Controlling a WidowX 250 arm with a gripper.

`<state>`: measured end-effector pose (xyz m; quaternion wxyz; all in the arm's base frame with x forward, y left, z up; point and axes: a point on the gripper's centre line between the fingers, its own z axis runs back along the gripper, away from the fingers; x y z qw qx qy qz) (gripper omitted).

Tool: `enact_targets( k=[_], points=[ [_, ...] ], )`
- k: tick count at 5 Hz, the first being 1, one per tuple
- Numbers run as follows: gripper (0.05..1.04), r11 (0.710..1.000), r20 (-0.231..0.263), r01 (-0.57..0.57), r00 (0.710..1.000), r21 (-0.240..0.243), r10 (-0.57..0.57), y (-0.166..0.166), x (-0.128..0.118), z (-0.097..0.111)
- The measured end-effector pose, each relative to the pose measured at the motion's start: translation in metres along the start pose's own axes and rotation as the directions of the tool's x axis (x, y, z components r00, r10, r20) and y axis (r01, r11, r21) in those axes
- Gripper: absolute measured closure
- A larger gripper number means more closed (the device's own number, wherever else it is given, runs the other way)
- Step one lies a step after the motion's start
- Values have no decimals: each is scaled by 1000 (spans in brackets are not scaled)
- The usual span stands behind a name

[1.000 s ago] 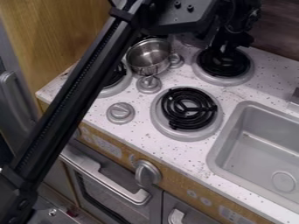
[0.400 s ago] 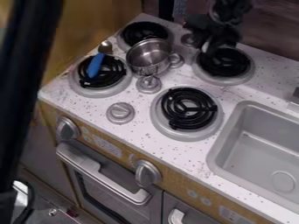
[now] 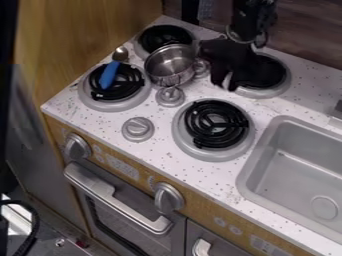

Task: Moved the sushi roll from the top right burner to the down right burner

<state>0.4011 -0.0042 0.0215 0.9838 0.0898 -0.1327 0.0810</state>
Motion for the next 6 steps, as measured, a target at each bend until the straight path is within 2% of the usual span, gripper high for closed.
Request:
enact_targets(
  k=[1, 2, 3, 4, 6],
  points=[
    [729, 997, -129, 19, 991, -79, -29, -10, -34, -9],
    [685, 993, -154, 13, 988, -118, -32, -13, -39, -10],
    [348, 991, -175, 34, 983, -133, -57, -14, -41, -9],
    [102, 989, -158, 49, 985, -138, -71, -14, -29, -3],
    [85, 988, -153, 102, 981, -116, -119, -8, -16, 21]
  ],
)
